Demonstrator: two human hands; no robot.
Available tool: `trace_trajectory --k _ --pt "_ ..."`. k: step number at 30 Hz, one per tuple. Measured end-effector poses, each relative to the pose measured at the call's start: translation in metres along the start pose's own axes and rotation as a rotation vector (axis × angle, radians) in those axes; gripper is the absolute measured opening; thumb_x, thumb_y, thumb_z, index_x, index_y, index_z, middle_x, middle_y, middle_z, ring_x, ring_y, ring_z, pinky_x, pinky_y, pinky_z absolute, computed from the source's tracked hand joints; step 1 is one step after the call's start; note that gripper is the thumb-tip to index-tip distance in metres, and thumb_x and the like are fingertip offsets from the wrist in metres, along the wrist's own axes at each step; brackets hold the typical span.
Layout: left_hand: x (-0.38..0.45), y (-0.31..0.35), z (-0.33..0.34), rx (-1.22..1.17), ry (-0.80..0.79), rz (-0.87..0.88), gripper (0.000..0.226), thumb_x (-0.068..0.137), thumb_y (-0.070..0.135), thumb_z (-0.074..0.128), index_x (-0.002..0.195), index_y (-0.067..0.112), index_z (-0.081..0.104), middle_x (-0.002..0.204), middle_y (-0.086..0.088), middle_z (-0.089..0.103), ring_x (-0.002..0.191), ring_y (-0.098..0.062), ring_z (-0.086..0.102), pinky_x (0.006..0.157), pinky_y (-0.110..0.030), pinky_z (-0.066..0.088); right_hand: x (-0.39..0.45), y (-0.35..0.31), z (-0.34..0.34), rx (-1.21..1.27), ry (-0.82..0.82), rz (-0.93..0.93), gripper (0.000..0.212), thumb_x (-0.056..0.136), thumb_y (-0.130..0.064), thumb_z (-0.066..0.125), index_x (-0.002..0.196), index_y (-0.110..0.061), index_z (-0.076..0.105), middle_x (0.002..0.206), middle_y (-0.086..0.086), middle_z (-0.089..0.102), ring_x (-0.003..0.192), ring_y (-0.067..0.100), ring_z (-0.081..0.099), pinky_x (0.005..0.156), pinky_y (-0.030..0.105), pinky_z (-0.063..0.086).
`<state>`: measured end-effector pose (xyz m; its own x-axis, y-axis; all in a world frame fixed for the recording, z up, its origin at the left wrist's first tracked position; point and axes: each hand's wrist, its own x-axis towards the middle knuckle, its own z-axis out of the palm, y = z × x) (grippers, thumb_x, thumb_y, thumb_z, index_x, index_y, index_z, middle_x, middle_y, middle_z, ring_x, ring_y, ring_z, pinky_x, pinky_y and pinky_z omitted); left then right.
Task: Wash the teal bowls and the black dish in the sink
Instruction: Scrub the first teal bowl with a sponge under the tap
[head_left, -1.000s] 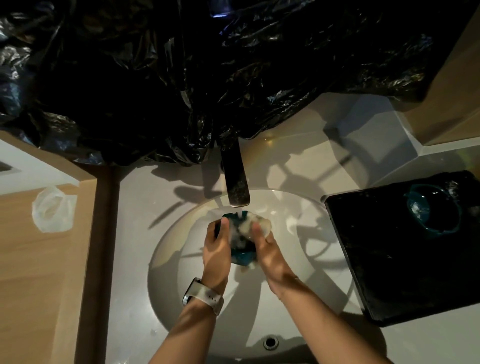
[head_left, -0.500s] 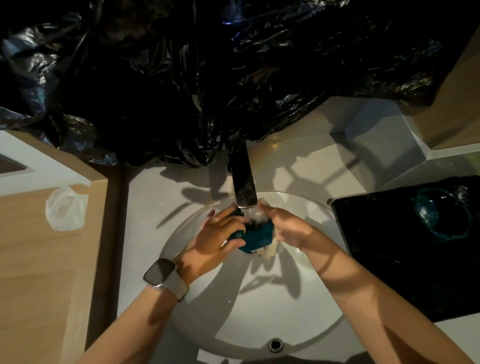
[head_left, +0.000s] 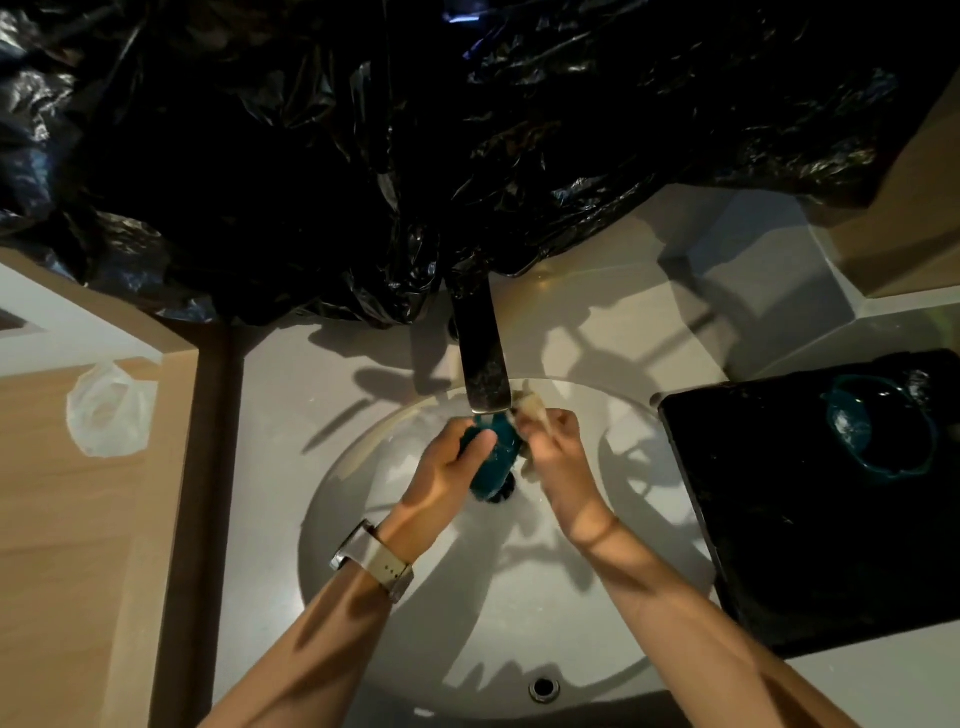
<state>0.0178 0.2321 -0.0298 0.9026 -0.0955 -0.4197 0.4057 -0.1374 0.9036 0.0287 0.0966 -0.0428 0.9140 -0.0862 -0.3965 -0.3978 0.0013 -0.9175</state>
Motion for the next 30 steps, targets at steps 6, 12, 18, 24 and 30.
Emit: trace_trajectory --k 6,12,18,24,30 --pt "-0.018 -0.004 0.009 -0.168 -0.007 -0.099 0.017 0.104 0.016 0.044 0.106 0.009 0.059 0.094 0.001 0.063 0.082 -0.001 0.06 0.073 -0.011 0.047 0.001 0.009 -0.001 -0.297 -0.114 -0.207 0.037 0.089 -0.043 0.052 0.107 -0.014 0.068 0.111 -0.001 0.046 0.111 0.006 0.046 0.101 0.02 0.035" --pt "-0.02 -0.01 0.001 -0.207 0.152 -0.09 0.022 0.104 0.017 0.047 0.108 0.002 0.061 0.093 -0.004 0.066 0.077 -0.004 0.064 0.064 -0.011 0.048 0.001 0.002 -0.007 -0.149 -0.284 -0.101 0.01 0.091 -0.022 0.063 0.088 -0.029 0.071 0.109 -0.005 0.045 0.103 0.008 0.054 0.095 0.028 0.046" --pt "-0.019 -0.002 0.0 -0.255 0.188 -0.106 0.024 0.105 0.016 0.043 0.108 -0.001 0.06 0.087 -0.006 0.069 0.071 -0.01 0.068 0.059 -0.016 0.052 0.01 0.0 0.017 -0.217 -0.137 -0.25 0.009 0.085 -0.013 0.071 0.082 -0.004 0.073 0.099 0.011 0.045 0.092 0.014 0.056 0.088 0.026 0.047" --pt "-0.014 -0.009 -0.007 -0.225 0.241 -0.175 0.022 0.103 0.017 0.047 0.095 0.006 0.064 0.082 -0.005 0.069 0.063 -0.005 0.068 0.057 -0.015 0.051 0.001 0.007 0.011 -0.331 -0.063 -0.194 0.019 0.09 -0.034 0.064 0.081 -0.021 0.075 0.084 0.007 0.048 0.076 0.02 0.055 0.073 0.028 0.05" --pt "-0.022 -0.005 0.005 -0.277 0.194 -0.14 0.034 0.105 0.029 0.042 0.099 0.004 0.065 0.078 -0.01 0.072 0.064 -0.016 0.069 0.059 -0.024 0.055 0.002 0.005 0.02 -0.337 -0.134 -0.245 0.026 0.085 -0.027 0.071 0.097 -0.003 0.07 0.093 0.015 0.058 0.078 0.02 0.062 0.074 0.028 0.053"
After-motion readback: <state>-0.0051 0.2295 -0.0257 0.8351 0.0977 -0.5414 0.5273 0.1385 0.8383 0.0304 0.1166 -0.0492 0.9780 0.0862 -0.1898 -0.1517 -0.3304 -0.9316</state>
